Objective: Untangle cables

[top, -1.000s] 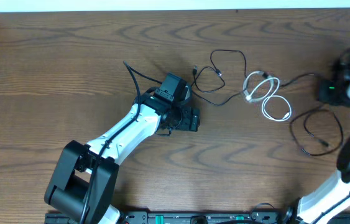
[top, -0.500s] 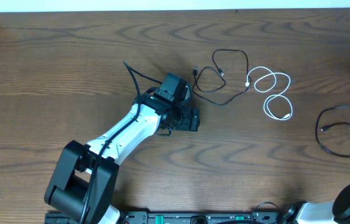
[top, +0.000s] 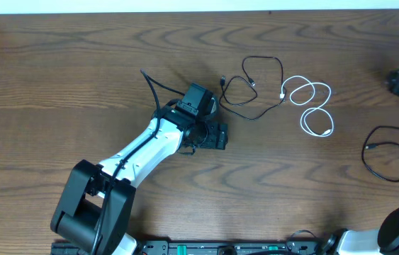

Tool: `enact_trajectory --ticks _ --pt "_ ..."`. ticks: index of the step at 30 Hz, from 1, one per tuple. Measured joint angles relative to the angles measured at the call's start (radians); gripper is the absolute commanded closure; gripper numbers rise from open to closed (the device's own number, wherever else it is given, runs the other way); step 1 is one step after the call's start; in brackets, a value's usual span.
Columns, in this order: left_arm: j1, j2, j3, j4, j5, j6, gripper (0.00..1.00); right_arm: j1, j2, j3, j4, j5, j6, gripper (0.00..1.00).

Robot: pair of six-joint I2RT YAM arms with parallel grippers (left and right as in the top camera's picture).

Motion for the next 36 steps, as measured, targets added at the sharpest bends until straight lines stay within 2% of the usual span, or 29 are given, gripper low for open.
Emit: enact_trajectory --ticks 5,9,16,24,31,32,36 --pt "0.0 0.0 0.0 0.0 0.0 0.0 0.13 0.098 0.002 0.0 -0.054 -0.006 0.0 0.56" --pt "0.0 0.0 0.0 0.0 0.0 0.0 0.13 0.184 0.019 0.0 -0.066 0.034 0.003 0.51" --pt "0.0 0.0 0.0 0.0 0.0 0.0 0.13 0.331 0.123 0.0 -0.061 0.063 0.003 0.49" --pt "0.0 0.0 0.0 0.0 0.0 0.0 0.13 0.477 0.288 0.0 0.067 0.069 0.004 0.51" --pt "0.0 0.0 0.0 0.0 0.0 0.0 0.13 0.559 0.398 -0.001 0.214 0.135 0.062 0.51" --pt "0.0 0.0 0.0 -0.001 0.0 0.0 0.13 0.565 0.405 -0.002 0.23 0.141 0.07 0.55" --pt "0.0 0.0 0.0 -0.001 0.0 0.0 0.13 0.581 0.408 -0.005 0.277 0.145 0.092 0.96"
